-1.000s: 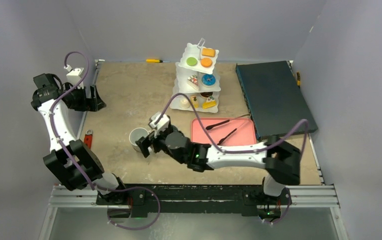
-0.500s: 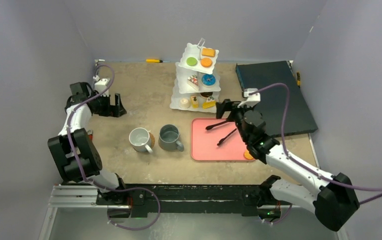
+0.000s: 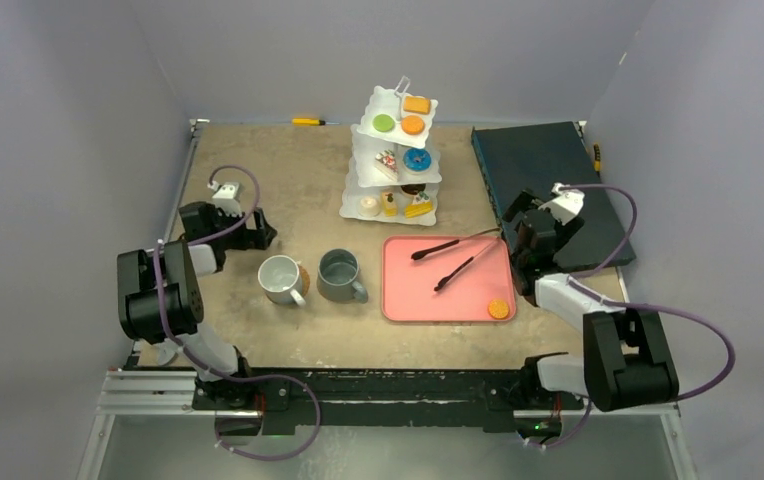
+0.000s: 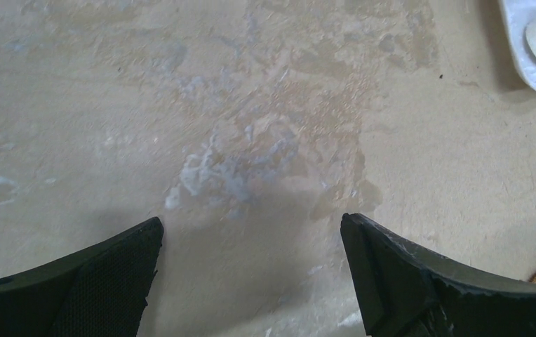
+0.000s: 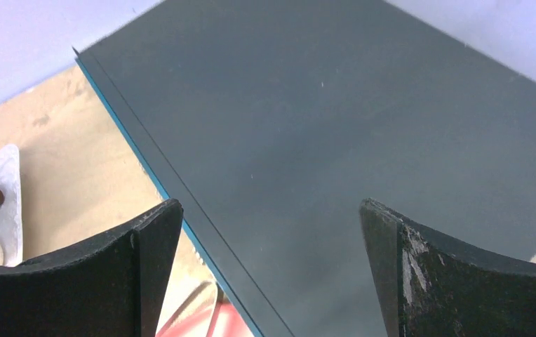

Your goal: Serve the afternoon tea

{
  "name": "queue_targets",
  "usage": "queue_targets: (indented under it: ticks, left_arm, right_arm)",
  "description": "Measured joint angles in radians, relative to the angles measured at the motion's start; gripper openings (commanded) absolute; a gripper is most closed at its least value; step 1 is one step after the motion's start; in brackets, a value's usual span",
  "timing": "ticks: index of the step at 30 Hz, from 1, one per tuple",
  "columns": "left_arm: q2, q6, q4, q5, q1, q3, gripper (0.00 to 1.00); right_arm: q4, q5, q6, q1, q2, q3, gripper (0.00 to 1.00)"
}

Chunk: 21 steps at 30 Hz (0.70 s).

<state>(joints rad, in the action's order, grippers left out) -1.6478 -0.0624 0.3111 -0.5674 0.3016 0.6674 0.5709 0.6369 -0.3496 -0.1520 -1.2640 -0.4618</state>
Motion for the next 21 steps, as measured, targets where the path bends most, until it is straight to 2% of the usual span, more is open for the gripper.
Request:
queue_targets:
  ticks: [8, 14, 21]
  left_arm:
    - [-0.032, 0.13, 0.467, 0.058, -0.073, -0.184, 0.99]
    - [-0.031, 0.13, 0.636, 0.142, -0.158, -0.259, 0.99]
    - [0.002, 0.122, 0.909, 0.238, -0.178, -0.449, 0.99]
  right_arm:
    - [0.332, -0.004, 0.126, 0.057, -0.077, 0.065, 0.99]
    - [0.482, -0.072, 0.172, 0.079, -0.151, 0.101, 0.99]
    - [0.691, -0.148, 0.222, 0.078, -0.24, 0.131, 0.99]
